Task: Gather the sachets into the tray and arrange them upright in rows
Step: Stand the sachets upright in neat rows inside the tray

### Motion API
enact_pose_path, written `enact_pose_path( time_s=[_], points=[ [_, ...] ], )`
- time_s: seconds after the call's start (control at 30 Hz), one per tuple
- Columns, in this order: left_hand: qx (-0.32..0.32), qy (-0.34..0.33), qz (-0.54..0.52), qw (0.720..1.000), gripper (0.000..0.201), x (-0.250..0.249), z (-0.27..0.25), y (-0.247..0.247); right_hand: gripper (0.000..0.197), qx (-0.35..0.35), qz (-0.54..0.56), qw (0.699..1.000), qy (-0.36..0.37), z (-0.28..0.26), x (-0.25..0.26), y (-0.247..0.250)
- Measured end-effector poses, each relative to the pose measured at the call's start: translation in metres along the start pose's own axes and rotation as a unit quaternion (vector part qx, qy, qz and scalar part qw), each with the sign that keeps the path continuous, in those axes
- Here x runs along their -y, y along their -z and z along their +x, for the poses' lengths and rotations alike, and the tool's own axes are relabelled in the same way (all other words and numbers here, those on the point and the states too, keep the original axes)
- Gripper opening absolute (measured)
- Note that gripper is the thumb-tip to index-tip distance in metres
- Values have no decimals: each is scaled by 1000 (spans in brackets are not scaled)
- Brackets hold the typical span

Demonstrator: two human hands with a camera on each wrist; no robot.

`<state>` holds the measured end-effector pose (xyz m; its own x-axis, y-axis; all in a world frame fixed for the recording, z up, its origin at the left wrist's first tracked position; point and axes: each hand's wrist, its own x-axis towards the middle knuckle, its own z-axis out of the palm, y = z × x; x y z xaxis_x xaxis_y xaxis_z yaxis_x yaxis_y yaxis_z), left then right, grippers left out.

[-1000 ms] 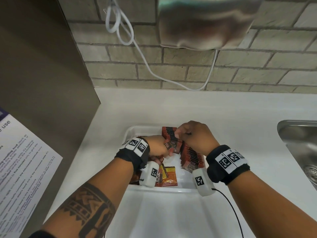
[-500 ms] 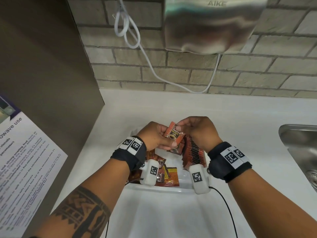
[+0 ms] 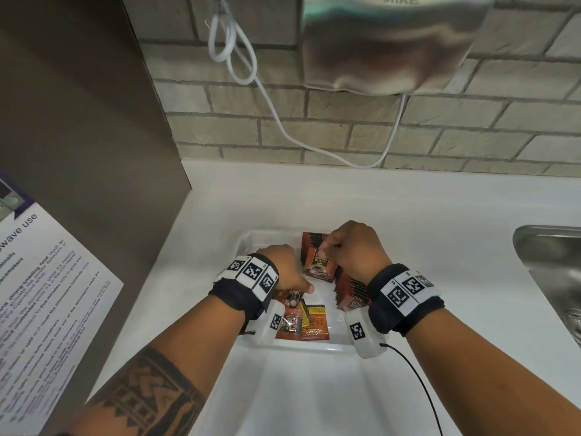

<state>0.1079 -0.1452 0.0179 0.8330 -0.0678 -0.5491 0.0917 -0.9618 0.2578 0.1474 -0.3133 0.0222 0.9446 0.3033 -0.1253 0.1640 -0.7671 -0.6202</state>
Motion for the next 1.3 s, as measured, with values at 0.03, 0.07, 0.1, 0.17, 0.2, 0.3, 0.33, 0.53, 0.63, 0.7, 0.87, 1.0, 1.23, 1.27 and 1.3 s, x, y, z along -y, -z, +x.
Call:
enact_pose_path(
  time_s=[0.03, 0.07, 0.1, 0.17, 0.2, 0.3, 0.33, 0.53, 0.63, 0.7, 0.87, 1.0, 1.23, 1.27, 1.3],
  points=[
    [21, -16, 7, 1000, 49, -4, 0, -1, 21, -4, -20, 1000, -3, 2, -2, -4],
    [35, -34, 3, 999, 44, -9, -1, -1, 20, -9, -35, 999, -7, 4, -3, -7],
    [48, -48, -2, 998, 37, -13, -2, -1, 19, -11, -49, 999, -12, 5, -3, -9],
    [77, -73, 10, 994, 40, -21, -2, -3, 17, -9, -81, 996, -20, 5, -2, -11],
    [86, -80, 22, 993, 45, -25, -1, -4, 17, -6, -95, 995, -21, 6, -4, -12],
    [99, -86, 48, 990, 52, -30, 4, -6, 16, 10, -118, 993, -25, 9, -8, -13],
    [104, -90, 58, 989, 52, -32, 5, -6, 15, 16, -124, 992, -28, 10, -9, -13],
    [110, -80, 58, 989, 49, -36, 11, -3, 13, 10, -112, 993, -22, 15, -13, -15],
    [120, -70, 71, 988, 46, -36, 15, -5, 11, 13, -111, 993, -22, 18, -13, -16],
    [128, -72, 86, 986, 45, -37, 14, -3, 10, 20, -112, 993, -24, 18, -13, -16],
    [134, -83, 110, 981, 45, -40, 10, 2, 10, 35, -105, 994, -19, 18, -14, -15],
    [131, -90, 98, 982, 48, -40, 8, 3, 11, 37, -102, 994, -17, 16, -14, -14],
    [122, -93, 75, 985, 42, -36, 5, 6, 15, 19, -65, 998, 6, 13, -14, -7],
    [111, -92, 52, 988, 41, -33, 3, 7, 17, 10, -63, 998, 11, 12, -14, -5],
    [97, -91, 29, 991, 40, -30, 2, 7, 18, -2, -58, 998, 18, 11, -13, -3]
  ],
)
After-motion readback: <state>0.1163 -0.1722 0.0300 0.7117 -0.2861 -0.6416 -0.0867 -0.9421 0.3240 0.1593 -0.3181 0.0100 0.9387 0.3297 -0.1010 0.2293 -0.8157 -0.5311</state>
